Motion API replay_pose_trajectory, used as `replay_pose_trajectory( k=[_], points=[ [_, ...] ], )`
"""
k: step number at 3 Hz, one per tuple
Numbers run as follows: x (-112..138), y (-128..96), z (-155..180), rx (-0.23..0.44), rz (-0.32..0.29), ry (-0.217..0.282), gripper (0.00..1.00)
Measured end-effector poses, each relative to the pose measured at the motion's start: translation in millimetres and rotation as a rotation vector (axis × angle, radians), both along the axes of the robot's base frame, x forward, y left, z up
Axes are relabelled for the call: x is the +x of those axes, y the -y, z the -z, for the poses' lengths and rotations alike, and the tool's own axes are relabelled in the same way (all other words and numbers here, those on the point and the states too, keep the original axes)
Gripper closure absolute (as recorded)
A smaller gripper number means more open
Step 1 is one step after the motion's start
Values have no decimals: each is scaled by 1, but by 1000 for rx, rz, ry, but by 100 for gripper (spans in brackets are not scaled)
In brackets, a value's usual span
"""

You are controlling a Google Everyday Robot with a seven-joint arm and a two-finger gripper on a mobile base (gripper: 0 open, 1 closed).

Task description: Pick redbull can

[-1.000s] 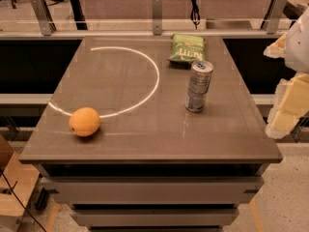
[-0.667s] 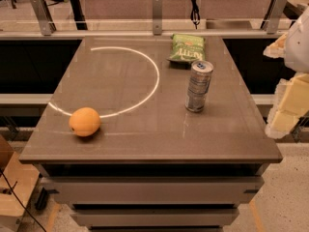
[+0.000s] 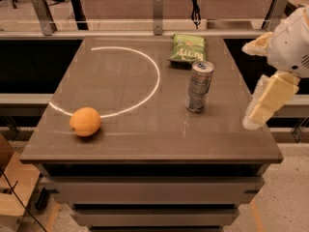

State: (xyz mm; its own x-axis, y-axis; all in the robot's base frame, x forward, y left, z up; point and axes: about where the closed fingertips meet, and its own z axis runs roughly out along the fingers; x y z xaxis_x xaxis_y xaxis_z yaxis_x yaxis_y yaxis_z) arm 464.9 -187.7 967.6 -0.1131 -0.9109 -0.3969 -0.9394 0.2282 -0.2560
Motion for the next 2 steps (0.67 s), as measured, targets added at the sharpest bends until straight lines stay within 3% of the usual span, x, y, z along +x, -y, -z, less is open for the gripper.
replay_pose_trajectory(
  k=[2],
  points=[
    [1,-5,0,35,-6,3,0]
  ],
)
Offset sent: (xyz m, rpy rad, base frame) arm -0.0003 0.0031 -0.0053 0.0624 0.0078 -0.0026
